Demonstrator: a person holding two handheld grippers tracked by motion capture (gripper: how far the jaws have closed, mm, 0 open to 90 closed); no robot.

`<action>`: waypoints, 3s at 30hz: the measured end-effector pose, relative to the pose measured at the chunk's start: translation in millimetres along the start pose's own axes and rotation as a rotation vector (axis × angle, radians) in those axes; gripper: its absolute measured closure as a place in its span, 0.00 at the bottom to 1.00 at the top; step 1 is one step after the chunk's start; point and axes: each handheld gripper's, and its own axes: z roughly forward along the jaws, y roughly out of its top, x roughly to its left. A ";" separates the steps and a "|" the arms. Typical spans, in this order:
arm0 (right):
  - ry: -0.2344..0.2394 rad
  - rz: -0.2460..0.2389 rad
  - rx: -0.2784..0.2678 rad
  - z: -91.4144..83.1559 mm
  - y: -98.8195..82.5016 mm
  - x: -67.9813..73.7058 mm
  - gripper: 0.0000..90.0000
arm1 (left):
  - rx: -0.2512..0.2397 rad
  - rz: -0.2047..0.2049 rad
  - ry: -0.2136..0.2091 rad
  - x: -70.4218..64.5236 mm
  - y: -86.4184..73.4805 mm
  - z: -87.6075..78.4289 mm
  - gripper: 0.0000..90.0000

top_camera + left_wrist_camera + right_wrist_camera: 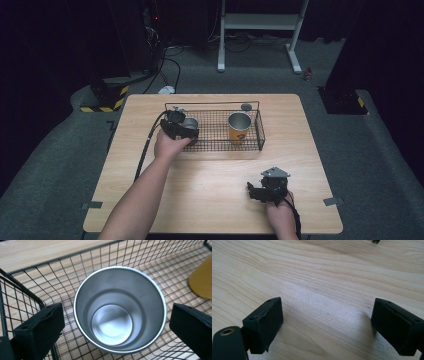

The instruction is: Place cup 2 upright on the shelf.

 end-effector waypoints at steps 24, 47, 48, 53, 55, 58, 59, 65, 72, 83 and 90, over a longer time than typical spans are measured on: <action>0.000 0.000 -0.004 0.0 -0.2 0.4 0.12 | -0.119 -0.017 -0.037 3.7 -12.0 -47.0 0.01; 0.001 -0.002 -0.003 0.0 -0.3 0.5 0.12 | -0.144 0.001 -0.097 5.8 -47.4 -86.1 0.04; 0.002 -0.004 -0.005 0.1 -0.3 0.4 0.12 | -0.147 -0.007 -0.102 5.6 -49.1 -87.7 0.04; 0.002 -0.004 -0.005 0.0 -0.4 0.5 0.12 | -0.166 -0.008 -0.115 6.7 -58.4 -96.4 0.04; 0.002 -0.004 -0.005 0.0 -0.4 0.6 0.12 | -0.171 -0.014 -0.126 6.6 -65.1 -99.5 0.05; 0.002 -0.004 -0.005 0.0 -0.4 0.5 0.12 | -0.170 -0.016 -0.147 7.2 -75.7 -103.6 0.05; 0.002 -0.004 -0.005 0.0 -0.4 0.5 0.12 | -0.173 -0.019 -0.155 6.4 -79.9 -104.7 0.05; 0.002 -0.003 -0.005 0.0 -0.4 0.5 0.12 | -0.168 0.006 -0.162 4.0 -107.0 -107.7 0.06; 0.002 -0.004 -0.005 0.0 -0.4 0.6 0.12 | -0.114 0.041 -0.156 4.0 -146.0 -95.6 0.06; 0.002 -0.004 -0.005 0.0 -0.4 0.6 0.12 | 0.006 0.049 -0.089 -0.8 -189.5 -73.1 0.06; 0.000 -0.001 -0.003 -0.3 -0.6 0.9 0.12 | -0.051 0.063 -0.020 -9.8 -198.0 -69.1 0.00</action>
